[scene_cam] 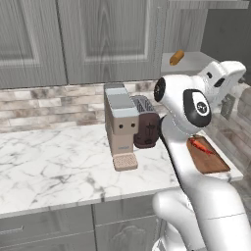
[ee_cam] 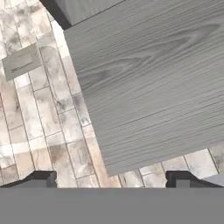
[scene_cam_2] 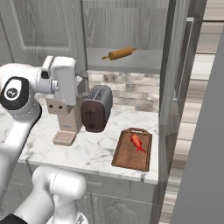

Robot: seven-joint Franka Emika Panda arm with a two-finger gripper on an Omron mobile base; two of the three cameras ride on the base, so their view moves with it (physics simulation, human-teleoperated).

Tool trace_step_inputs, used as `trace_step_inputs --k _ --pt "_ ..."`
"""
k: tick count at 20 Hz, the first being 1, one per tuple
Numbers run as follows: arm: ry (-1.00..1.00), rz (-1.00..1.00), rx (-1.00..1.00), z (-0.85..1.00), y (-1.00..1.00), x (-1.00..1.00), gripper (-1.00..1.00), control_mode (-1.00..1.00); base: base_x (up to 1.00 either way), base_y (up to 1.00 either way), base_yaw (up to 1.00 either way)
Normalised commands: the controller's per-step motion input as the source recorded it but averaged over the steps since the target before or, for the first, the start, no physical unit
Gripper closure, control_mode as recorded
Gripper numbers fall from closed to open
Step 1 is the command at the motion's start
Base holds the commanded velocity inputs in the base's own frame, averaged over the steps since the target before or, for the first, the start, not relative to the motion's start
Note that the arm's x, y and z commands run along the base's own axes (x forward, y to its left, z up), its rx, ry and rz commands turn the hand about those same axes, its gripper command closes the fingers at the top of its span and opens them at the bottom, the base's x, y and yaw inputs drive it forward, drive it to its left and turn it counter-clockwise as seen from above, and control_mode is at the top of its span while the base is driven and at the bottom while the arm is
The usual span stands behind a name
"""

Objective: Open the cabinet, retrieve the rolling pin, and place it next to the meat on the cutting board to prepare for tenderizing.

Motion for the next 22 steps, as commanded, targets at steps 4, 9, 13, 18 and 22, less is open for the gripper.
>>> trace_step_inputs --k 4,9,13,18,22 --pt "-0.33 0.09 0.27 0.00 0.56 -0.06 -1.00 -1.00 0.00 0.00 0.00" --pt "-0.30 0.13 0.22 0.02 0.53 0.00 -1.00 -1.00 0.00 0.00 0.00" --pt "-0.34 0.14 0.14 0.08 0.38 0.03 -1.00 -1.00 0.00 0.00 0.00" --pt "-0.35 0.15 0.09 0.10 0.20 0.08 -1.00 -1.00 0.00 0.00 0.00" --pt "-0.30 0.17 0.06 0.10 0.10 0.07 -1.00 -1.00 0.00 0.00 0.00"
